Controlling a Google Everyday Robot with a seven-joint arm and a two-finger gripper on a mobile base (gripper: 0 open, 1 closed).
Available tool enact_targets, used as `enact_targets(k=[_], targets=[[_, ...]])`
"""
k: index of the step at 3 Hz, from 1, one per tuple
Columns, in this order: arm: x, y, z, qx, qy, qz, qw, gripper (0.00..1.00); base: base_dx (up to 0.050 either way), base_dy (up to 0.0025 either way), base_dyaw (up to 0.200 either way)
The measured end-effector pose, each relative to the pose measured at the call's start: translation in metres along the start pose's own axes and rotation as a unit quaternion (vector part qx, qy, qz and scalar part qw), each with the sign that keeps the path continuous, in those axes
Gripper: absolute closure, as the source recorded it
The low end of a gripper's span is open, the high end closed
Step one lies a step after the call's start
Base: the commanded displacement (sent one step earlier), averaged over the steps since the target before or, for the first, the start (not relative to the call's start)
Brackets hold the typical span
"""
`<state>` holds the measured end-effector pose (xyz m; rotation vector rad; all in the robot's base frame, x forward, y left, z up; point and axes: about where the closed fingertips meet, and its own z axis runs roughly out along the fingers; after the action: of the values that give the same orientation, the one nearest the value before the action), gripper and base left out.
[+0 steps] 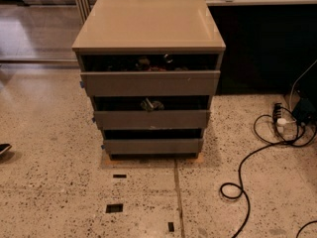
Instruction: Place redbull can into top drawer
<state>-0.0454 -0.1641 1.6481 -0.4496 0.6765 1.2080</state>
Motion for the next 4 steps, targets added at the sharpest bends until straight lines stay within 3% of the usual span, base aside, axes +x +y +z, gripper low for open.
enact_targets(k=[1, 2, 3, 4], targets=[[0.001, 0.053, 0.041, -0.017, -0.062, 0.144, 0.9875, 0.0, 0.0, 0.0, 0.0], [-0.001, 0.047, 0.054, -0.011, -0.106, 0.232, 0.9667, 0.0, 0.0, 0.0, 0.0], [-0.001, 0.046, 0.054, -0.011, -0.107, 0.233, 0.9666, 0.0, 0.0, 0.0, 0.0], [0.019, 0.043, 0.055, 0.022, -0.074, 0.221, 0.9723, 0.0, 0.0, 0.0, 0.0]])
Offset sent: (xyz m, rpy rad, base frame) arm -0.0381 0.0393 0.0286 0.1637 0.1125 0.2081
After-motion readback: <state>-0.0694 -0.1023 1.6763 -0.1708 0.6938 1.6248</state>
